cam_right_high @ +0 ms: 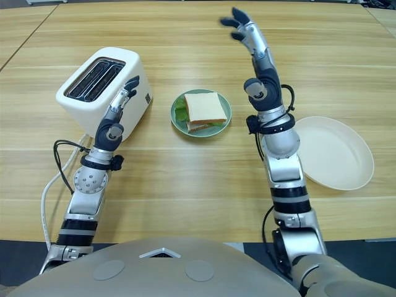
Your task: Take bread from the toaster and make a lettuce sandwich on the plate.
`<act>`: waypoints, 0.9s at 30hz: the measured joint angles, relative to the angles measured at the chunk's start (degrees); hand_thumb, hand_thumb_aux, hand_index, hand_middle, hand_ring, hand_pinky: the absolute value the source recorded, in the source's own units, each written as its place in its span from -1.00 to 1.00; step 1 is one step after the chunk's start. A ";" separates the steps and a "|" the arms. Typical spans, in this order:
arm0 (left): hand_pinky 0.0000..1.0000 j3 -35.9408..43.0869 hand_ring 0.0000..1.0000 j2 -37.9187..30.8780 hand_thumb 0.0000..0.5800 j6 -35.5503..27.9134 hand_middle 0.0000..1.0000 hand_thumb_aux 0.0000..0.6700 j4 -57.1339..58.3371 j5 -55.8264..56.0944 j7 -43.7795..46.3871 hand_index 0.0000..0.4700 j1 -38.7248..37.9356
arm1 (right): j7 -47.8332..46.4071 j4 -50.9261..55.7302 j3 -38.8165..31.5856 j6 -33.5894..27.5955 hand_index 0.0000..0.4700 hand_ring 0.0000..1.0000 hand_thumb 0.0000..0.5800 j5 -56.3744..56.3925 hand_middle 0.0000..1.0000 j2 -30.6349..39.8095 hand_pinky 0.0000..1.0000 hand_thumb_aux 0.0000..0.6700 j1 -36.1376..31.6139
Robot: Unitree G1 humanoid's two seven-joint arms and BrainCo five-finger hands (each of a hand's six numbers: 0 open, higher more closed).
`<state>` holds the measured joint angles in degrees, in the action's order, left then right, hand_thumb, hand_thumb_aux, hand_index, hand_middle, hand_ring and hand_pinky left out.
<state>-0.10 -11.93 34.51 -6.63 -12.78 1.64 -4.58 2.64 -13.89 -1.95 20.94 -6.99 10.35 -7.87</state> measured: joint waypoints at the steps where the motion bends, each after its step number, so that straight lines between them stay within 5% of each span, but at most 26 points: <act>1: -1.00 -0.40 -1.00 0.12 -1.00 -0.10 -1.00 -1.00 -0.55 -0.17 -0.61 -1.00 -0.25 | 0.42 -0.35 -0.26 -1.13 -1.00 -1.00 -1.00 -0.77 -1.00 -0.70 -1.00 -1.00 1.56; 3: -1.00 -0.40 -1.00 0.30 -1.00 -0.26 -1.00 -1.00 -0.25 -1.39 -1.37 -1.00 -0.49 | 0.58 -1.29 -0.19 -1.38 -1.00 -1.00 -1.00 -2.58 -1.00 -0.90 -1.00 -1.00 2.48; 7: -1.00 -0.15 -1.00 0.70 -1.00 -1.20 -1.00 -1.00 6.08 -2.84 -2.58 -1.00 1.56 | 3.17 0.00 1.02 7.63 -1.00 -1.00 -1.00 -12.82 -1.00 3.16 -1.00 -1.00 2.48; 17: -1.00 1.63 -1.00 1.44 -1.00 -0.98 -1.00 -1.00 11.00 -4.50 -4.86 -1.00 7.80 | 4.63 10.40 2.58 13.42 -1.00 -1.00 -1.00 -15.77 -1.00 6.53 -1.00 -1.00 0.50; 27: -1.00 1.93 -1.00 1.31 -1.00 -2.10 -1.00 -1.00 13.04 -3.77 -4.95 -1.00 9.20 | 3.44 11.39 2.59 13.45 -1.00 -1.00 -1.00 -15.46 -1.00 7.19 -1.00 -1.00 1.19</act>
<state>1.84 -10.62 32.41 6.41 -16.54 -3.31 4.62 6.08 -2.49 0.64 34.39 -22.44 17.54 -6.68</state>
